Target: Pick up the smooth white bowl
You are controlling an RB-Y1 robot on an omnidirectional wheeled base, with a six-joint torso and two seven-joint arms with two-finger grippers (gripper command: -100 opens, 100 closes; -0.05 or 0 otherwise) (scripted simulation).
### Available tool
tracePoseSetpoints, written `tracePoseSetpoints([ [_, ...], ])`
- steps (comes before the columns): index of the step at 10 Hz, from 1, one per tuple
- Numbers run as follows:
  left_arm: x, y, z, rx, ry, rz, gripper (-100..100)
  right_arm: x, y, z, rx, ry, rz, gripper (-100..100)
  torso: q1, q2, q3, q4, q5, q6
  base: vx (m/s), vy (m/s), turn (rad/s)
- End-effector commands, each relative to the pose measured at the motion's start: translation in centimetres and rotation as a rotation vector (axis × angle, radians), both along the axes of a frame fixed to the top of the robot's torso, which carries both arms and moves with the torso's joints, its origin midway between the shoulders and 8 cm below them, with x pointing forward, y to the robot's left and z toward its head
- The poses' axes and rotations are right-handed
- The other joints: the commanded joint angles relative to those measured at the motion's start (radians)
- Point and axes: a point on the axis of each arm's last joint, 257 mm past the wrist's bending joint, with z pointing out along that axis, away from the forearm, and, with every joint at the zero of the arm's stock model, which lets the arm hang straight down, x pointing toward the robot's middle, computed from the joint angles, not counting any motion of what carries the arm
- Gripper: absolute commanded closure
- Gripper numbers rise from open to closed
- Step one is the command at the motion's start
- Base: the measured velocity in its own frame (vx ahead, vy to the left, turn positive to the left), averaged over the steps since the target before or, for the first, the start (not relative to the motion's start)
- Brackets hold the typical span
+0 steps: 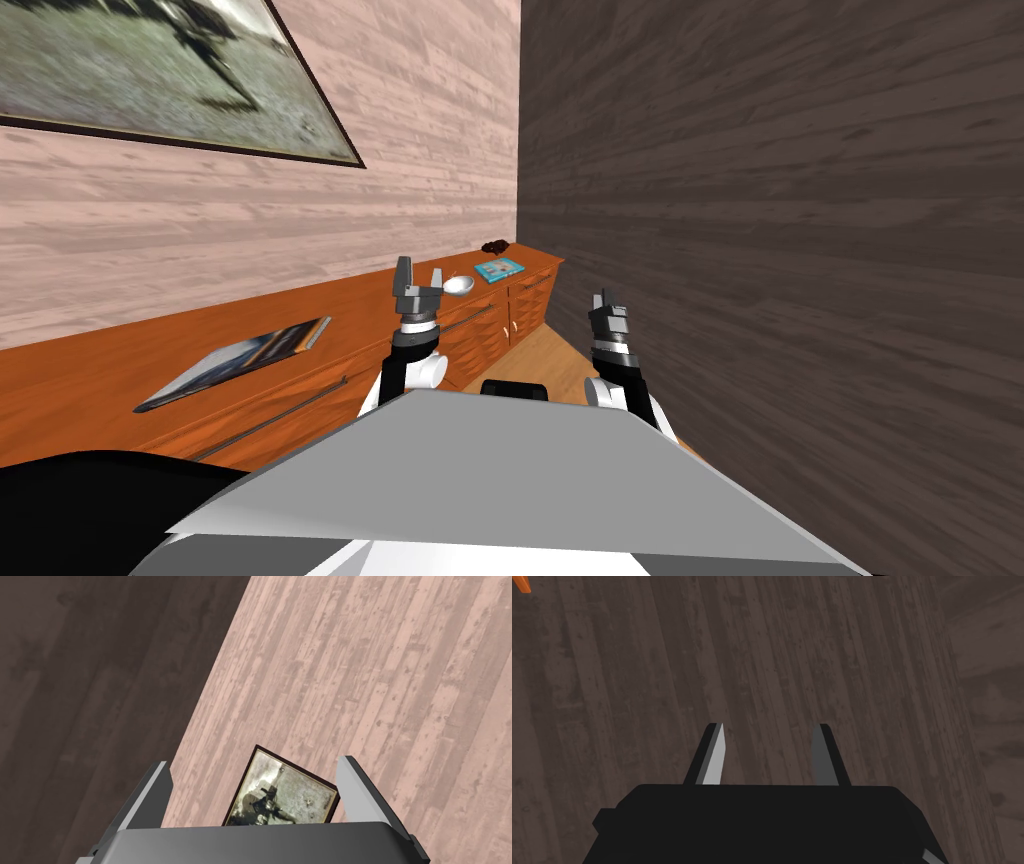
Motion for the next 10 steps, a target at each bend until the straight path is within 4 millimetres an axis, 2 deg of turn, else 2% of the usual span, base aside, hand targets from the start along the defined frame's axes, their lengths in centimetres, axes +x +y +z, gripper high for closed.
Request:
tracePoseSetpoints([
  [1,1.3,-0.3,-0.1,0.0,0.027,-0.026,-100,0.0,0.0,0.0,0.0,0.0,0.0,0,0.0,0.0,0.0,0.0,0.0,0.0,-0.008,0.002,0.051],
  [10,6.8,-1.3,-1.8,-0.02,0.187,-0.094,-100,0.0,0.0,0.0,0.0,0.0,0.0,0,0.001,0.0,0.0,0.0,0.0,0.0,-0.005,0.007,0.022],
])
